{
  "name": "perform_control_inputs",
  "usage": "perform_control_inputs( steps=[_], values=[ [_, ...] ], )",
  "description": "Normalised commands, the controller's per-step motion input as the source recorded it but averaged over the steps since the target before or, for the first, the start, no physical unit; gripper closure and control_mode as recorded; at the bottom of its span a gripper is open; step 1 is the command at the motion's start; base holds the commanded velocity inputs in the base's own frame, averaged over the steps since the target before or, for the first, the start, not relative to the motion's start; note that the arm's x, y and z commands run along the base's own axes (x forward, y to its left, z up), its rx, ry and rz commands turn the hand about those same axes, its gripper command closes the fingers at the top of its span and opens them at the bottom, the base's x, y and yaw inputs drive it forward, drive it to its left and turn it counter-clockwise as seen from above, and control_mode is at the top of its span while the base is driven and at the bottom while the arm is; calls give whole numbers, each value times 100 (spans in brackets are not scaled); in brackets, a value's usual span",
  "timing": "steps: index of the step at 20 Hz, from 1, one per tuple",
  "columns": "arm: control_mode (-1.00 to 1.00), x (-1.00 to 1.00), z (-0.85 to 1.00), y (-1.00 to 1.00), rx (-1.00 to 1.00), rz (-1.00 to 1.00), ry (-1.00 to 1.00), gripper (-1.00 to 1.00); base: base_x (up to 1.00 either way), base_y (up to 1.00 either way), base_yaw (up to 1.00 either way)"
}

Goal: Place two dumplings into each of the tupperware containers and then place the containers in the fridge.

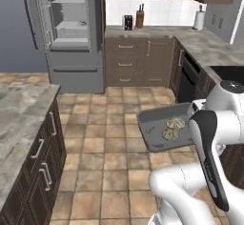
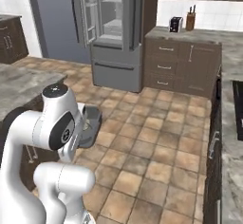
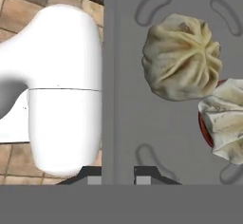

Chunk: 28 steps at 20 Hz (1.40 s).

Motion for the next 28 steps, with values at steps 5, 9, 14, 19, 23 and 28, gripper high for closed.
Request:
perform_control_inputs(
  steps=[5, 9, 14, 19, 23, 28],
  values=[
    [100, 0, 0, 0, 0, 0, 0, 100, 100, 54, -16],
    [100, 0, 0, 0, 0, 0, 0, 100, 100, 63, -9],
    [100, 0, 0, 0, 0, 0, 0, 100, 100, 21, 0],
    [100, 0, 0, 0, 0, 0, 0, 100, 100, 0, 0],
    [100, 0, 0, 0, 0, 0, 0, 100, 100, 6, 5],
    [100, 0, 0, 0, 0, 0, 0, 100, 95, 8, 15]
  ],
)
